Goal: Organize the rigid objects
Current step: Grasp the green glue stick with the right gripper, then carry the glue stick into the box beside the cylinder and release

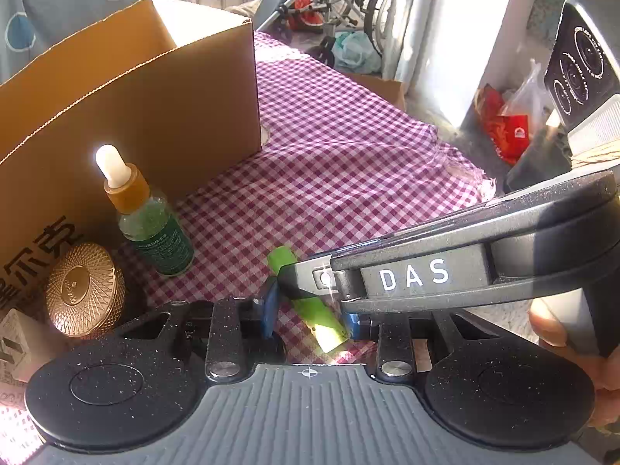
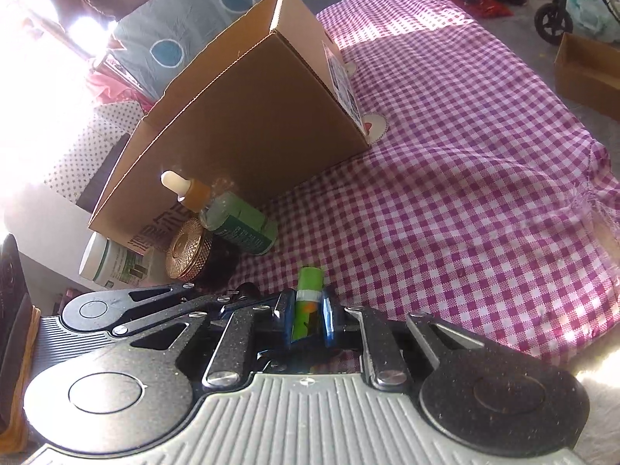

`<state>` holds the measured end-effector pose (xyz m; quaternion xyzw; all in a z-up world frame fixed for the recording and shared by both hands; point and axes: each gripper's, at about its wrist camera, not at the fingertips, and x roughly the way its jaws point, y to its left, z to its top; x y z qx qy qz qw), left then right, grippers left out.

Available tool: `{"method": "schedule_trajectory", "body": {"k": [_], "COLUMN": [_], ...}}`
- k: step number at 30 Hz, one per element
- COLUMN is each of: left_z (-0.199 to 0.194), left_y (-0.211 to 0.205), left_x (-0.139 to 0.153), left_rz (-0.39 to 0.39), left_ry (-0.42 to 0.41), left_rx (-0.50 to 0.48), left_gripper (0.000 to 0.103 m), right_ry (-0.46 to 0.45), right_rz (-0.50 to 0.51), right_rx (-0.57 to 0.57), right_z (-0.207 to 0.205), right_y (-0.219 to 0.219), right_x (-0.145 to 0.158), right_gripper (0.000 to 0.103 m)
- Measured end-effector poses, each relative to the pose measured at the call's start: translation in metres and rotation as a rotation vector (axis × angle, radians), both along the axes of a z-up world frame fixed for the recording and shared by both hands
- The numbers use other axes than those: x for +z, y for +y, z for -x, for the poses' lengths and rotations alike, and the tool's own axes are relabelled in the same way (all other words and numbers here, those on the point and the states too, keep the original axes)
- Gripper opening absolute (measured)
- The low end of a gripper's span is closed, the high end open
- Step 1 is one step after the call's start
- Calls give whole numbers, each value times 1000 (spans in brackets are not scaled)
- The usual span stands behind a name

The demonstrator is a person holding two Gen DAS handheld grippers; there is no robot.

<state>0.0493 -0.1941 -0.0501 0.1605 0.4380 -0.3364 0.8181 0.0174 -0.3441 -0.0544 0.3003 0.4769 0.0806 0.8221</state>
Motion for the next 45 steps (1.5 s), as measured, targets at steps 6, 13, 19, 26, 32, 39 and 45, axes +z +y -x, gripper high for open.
{"method": "schedule_trajectory", "body": {"k": [6,13,19,26,32,39,45], "left_z": [11,18,6,-57,-116,-146,-141], "left_y": [11,47,92,131,161,177,188], "left_x": [27,89,146,161,121,79,88], "left_rz": [45,133,162,126,97,29,43], "left_ry": [-74,-218,-355,-287,-65,39,-3], "left_rx": [7,80,207,344,401,435,457], "left_gripper": [33,33,33,33,33,38,43], "right_ry": [-83,-304,-449,-361,-77,177,202], "right_rz": [33,126,138,85,3,-77,-77], "right_rx": [-6,69,200,345,396,407,380], "right_z": [6,-4,-50,-145,-220,-272,-293], "right_y": [13,51,97,143,160,167,169], "right_x": [36,109,163,170,113,46,31], "right_gripper": [17,17,17,17,17,17,18]}}
